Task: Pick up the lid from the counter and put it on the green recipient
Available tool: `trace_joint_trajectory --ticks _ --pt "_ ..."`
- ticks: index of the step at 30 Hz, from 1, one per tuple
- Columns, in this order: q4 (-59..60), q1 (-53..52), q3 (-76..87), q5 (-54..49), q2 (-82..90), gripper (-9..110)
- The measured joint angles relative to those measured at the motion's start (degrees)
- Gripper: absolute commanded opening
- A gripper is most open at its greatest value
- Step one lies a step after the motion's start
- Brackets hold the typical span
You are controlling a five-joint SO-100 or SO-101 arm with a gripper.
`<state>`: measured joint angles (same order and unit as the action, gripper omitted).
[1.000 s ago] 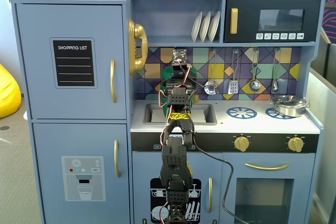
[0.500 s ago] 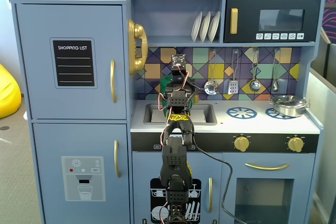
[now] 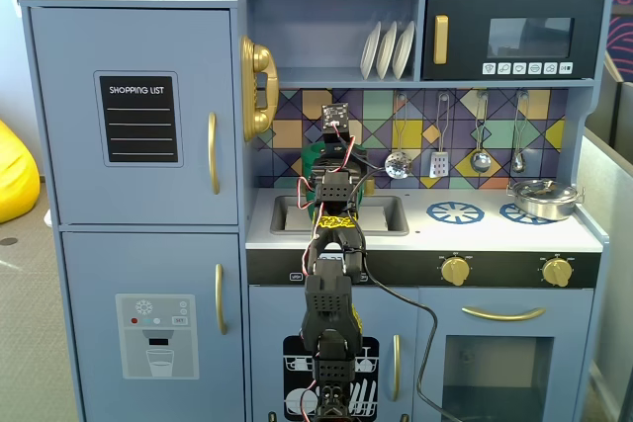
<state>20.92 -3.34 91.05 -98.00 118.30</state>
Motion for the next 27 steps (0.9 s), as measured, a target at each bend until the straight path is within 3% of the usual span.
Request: trace_joint_trajectory --ticks 16,21,24,27 --pt "1.93 0.18 0.0 -0.79 1.05 0" --pt "1.93 0.09 0.0 -0.35 1.05 39" --pt "1.41 -0.62 0.0 1.05 1.05 46" --pt "0.79 -1.76 0.0 1.32 1.85 45"
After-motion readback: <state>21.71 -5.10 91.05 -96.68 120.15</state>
